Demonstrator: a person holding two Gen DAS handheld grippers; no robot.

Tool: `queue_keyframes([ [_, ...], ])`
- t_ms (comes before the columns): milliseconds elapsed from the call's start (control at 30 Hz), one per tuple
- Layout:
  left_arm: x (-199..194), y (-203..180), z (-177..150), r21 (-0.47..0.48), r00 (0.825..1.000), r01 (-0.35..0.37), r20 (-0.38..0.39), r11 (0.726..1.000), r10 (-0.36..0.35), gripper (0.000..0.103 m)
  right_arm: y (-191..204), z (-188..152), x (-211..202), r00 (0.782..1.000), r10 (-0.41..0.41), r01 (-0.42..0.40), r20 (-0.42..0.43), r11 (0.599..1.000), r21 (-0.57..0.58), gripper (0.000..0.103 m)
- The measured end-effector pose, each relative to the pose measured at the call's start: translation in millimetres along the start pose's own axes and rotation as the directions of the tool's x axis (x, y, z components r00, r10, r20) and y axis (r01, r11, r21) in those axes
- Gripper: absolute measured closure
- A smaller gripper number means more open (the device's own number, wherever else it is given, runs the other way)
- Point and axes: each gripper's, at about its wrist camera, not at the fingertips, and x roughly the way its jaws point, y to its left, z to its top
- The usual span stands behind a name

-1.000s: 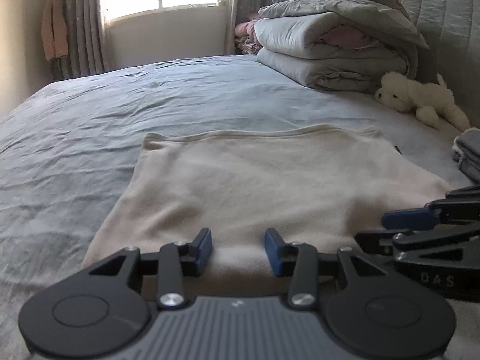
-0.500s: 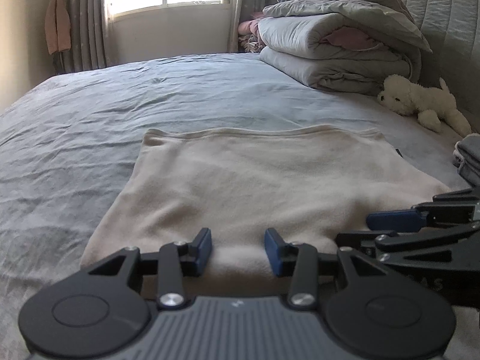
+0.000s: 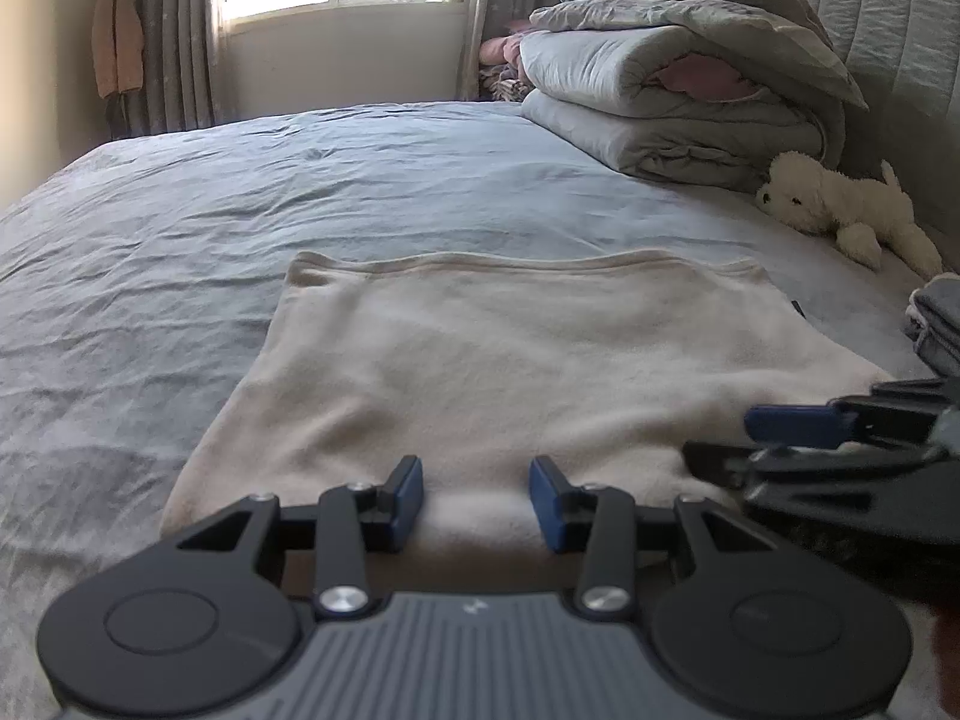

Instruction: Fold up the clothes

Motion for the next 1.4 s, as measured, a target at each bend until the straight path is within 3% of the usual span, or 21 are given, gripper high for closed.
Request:
queue_keyframes([
  [100, 0.1, 2.6, 1.4, -0.010, 1.000, 0.008, -0.006, 1.000, -0.008, 0.062, 5.6, 0.1, 2.2, 1.000, -0.020, 0.021, 0.019, 0.999, -0.048, 0.059],
  [267, 0.2, 5.5, 2.9, -0.025, 1.000, 0.017, -0.015, 1.000, -0.018, 0.062, -3.9, 4.5, -7.1, 0.999, -0.019, 0.018, 0.046, 1.000, 0.018, 0.060],
  [467, 0.0, 7.8, 3.8, -0.039, 0.999, 0.025, -0.024, 0.999, -0.026, 0.062, -13.3, 0.3, -4.3, 1.000, -0.024, 0.024, -0.015, 0.999, -0.030, 0.046],
  [633, 0.0, 8.3, 4.1, -0.045, 0.999, 0.026, -0.028, 0.999, -0.028, 0.062, -46.0, 1.4, -14.5, 0.997, -0.058, 0.060, -0.053, 0.997, 0.052, 0.043],
  [800, 0.0, 6.7, 4.7, -0.038, 0.999, 0.021, -0.029, 0.999, -0.022, 0.062, -78.5, -0.1, -20.8, 0.991, -0.089, 0.102, -0.103, 0.987, 0.126, 0.027],
  [1067, 0.2, 8.6, 5.5, -0.064, 0.999, 0.022, -0.040, 0.998, -0.024, 0.061, -85.0, -4.4, -36.5, 0.991, -0.107, 0.122, -0.086, 0.974, 0.193, 0.027],
  [1233, 1.0, 11.7, 5.5, -0.078, 0.999, 0.028, -0.044, 0.997, -0.031, 0.061, -108.3, -16.6, -53.8, 0.976, -0.197, 0.218, -0.098, 0.922, 0.321, 0.024],
  [1400, 1.6, 11.4, 5.5, -0.081, 0.999, 0.025, -0.045, 0.996, -0.029, 0.061, -135.9, -47.9, -61.9, 0.997, -0.037, 0.068, -0.064, 0.783, 0.618, 0.022],
])
